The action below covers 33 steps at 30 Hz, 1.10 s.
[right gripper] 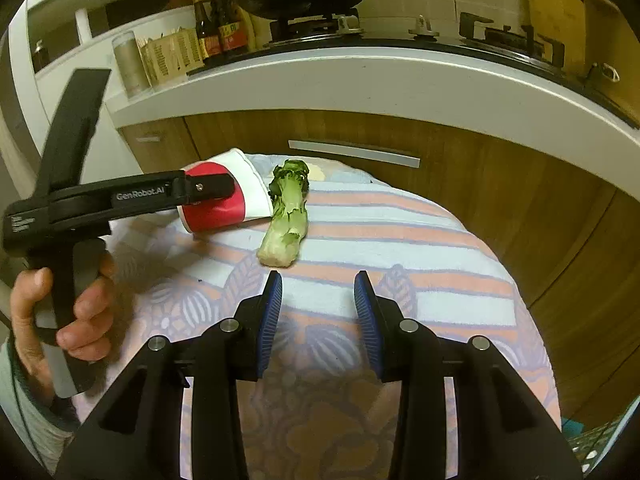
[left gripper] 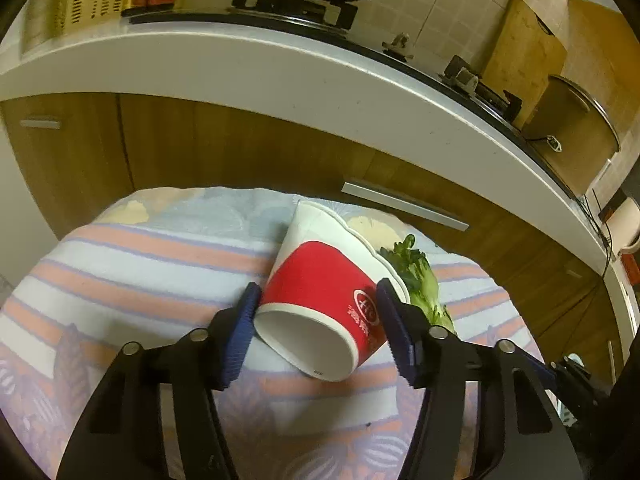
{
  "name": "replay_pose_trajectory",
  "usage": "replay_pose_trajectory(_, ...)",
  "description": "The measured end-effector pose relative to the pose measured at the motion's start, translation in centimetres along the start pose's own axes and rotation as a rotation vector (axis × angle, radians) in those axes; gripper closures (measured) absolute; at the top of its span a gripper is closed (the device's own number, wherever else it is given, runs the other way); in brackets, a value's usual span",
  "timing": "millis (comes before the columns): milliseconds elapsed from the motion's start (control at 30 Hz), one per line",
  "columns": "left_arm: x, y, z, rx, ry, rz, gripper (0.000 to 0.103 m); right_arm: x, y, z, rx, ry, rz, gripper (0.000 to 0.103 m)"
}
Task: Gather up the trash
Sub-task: 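Grasp the red paper cup with the left tool while the right tool grasps the bok choy stalk, then carry the cup and bok choy over the basket and open both tools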
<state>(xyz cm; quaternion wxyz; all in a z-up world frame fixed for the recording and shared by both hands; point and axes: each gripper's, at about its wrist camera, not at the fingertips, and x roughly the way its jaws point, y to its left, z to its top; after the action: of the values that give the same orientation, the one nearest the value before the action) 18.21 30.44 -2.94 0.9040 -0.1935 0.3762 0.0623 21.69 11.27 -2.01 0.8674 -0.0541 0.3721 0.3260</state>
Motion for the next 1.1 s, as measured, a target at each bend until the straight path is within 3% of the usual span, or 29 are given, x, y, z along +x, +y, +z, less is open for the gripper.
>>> replay_pose_trajectory(67, -0.8, 0.4, -0.3, -0.03, -0.005, -0.008, 0.055, 0.1, 0.3, 0.1, -0.01, 0.008, -0.004, 0.068)
replay_pose_trajectory(167, -2.7, 0.5, -1.0, -0.046, -0.032, 0.026, 0.057, 0.6, 0.7, 0.9, -0.01, 0.018, -0.003, 0.057)
replay_pose_trajectory(300, -5.7, 1.9, -2.5, -0.103, -0.084, 0.054, 0.057, 2.0, 2.4, 2.6, -0.033, 0.029, 0.02, 0.055)
replay_pose_trajectory(433, -7.0, 3.3, -3.8, -0.14, -0.13, 0.067, 0.057, 4.7, 3.3, 3.5, -0.021, 0.063, -0.047, 0.054)
replay_pose_trajectory(500, -6.7, 4.0, -4.1, -0.167, -0.127, 0.038, 0.057, 6.3, 3.1, 3.8, -0.008, 0.124, -0.072, 0.054)
replay_pose_trajectory(567, -6.0, 4.3, -4.5, -0.172, -0.112, 0.033, 0.057, 6.4, 3.2, 3.8, -0.022, 0.12, -0.084, 0.054)
replay_pose_trajectory(600, -5.9, 4.0, -4.4, -0.163, -0.112, 0.033, 0.057, 6.4, 3.5, 3.7, -0.04, 0.119, -0.097, 0.059)
replay_pose_trajectory(633, -6.2, 3.7, -4.5, -0.139, -0.132, 0.041, 0.057, 6.4, 3.8, 3.7, -0.056, 0.116, -0.101, 0.078)
replay_pose_trajectory(667, -6.4, 3.4, -4.6, -0.119, -0.142, 0.055, 0.057, 6.3, 4.1, 3.6, -0.069, 0.11, -0.1, 0.081)
replay_pose_trajectory(767, -6.3, 2.3, -4.8, -0.064, -0.145, 0.081, 0.057, 5.8, 4.4, 3.3, -0.075, 0.082, -0.156, 0.081)
replay_pose_trajectory(867, -6.4, 2.0, -4.8, -0.047, -0.143, 0.095, 0.057, 4.4, 3.4, 3.2, -0.021, 0.044, -0.119, 0.081)
replay_pose_trajectory(1100, -9.0, -2.6, -7.2, 0.064, -0.127, 0.0, 0.057, -2.6, 0.7, -0.4, 0.041, -0.014, -0.103, 0.081)
